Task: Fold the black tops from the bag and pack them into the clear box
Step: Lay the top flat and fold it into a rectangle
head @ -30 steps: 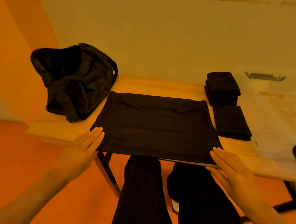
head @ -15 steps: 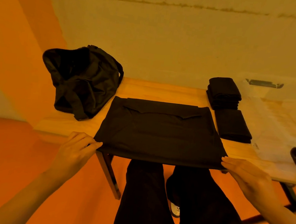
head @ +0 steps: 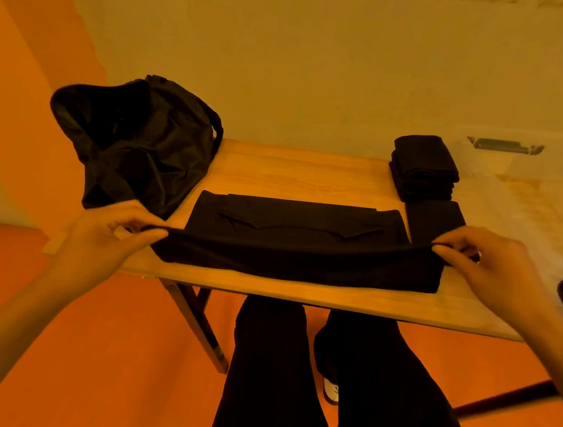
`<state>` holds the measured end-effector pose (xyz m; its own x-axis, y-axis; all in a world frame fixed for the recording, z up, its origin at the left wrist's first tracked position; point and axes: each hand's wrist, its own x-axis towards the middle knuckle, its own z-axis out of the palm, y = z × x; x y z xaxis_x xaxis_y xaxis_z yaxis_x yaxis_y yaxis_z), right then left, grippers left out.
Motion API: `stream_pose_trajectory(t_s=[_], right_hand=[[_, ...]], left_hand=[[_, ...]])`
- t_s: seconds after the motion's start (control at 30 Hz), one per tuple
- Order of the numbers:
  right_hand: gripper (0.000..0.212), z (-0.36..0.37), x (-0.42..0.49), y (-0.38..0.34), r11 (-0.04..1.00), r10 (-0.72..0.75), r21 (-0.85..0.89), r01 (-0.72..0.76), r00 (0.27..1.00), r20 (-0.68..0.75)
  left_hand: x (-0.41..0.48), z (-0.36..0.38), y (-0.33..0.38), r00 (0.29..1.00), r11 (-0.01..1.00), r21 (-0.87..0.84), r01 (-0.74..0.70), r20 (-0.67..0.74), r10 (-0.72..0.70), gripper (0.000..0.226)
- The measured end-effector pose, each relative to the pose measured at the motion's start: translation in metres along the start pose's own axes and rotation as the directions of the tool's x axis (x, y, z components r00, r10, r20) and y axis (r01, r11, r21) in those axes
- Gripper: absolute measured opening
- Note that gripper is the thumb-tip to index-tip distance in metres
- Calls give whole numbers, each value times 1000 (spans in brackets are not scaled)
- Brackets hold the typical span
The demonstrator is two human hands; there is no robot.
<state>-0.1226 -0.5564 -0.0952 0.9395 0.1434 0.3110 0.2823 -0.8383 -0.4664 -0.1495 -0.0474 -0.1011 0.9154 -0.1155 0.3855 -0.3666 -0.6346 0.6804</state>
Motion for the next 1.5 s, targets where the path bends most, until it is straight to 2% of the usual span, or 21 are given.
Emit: stream_pose_trajectory(t_s=[0.03,0.13,0.23,0.33,0.5,0.63,0.73,0.8,0.87,0.9,0.97,1.0,1.03,1.07,1.13,1.23,1.5], right_hand=[[13,1,9,2,1000,22,-22,-22,1000,4],[11,3,40,4,994,96,-48,-97,995,-12],[13,11,70,8,978,195,-76,-193,980,24],[15,25,93,16,968,221,-136,-210,973,70],[14,46,113,29,972,186,-157,-174,980,69],[14,58,120,39,978,129,-174,-116,989,67],[15,67,123,45,982,105,-167,-90,991,86],[19,68,124,44,976,136,-185,-115,986,101],[26,64,118,38,955,102,-285,-85,994,45],[29,61,111,32,942,66,-328,-66,998,-11],[36,67,87,6,939,22,-342,-39,998,-51],[43,76,72,-11,942,6,-337,-8,1000,-5],[52,89,58,-27,940,0,-340,31,996,91],[64,102,47,-39,934,27,-353,53,976,217],[80,123,36,-50,917,153,-399,10,915,374],[83,134,32,-51,914,216,-401,-57,907,362],[81,127,5,-58,920,163,-392,14,895,415]], left_hand=[[10,4,-5,1000,998,69,-8,-17,10,7],[36,9,-17,999,991,127,34,-21,-32,17],[61,10,-28,998,980,191,62,-30,-57,16],[86,19,-31,995,967,236,96,-51,-86,15],[119,34,-35,996,940,329,92,-11,-94,31],[131,44,-41,992,918,383,99,30,-119,19],[134,45,-47,987,904,412,117,51,-151,36],[134,45,-53,985,875,466,130,38,-166,31],[130,49,-48,994,767,637,75,9,-104,11],[125,56,-42,998,727,684,61,-27,-59,23],[110,77,-16,1000,727,687,8,-25,13,38],[102,91,-3,999,724,688,-41,35,23,47],[95,106,3,990,714,695,-81,140,-24,58],[89,119,3,964,700,708,-97,241,-111,69],[81,136,-10,912,692,720,-43,311,-267,82],[72,141,-32,904,692,722,34,272,-328,91],[52,129,-37,902,691,723,28,280,-329,90]])
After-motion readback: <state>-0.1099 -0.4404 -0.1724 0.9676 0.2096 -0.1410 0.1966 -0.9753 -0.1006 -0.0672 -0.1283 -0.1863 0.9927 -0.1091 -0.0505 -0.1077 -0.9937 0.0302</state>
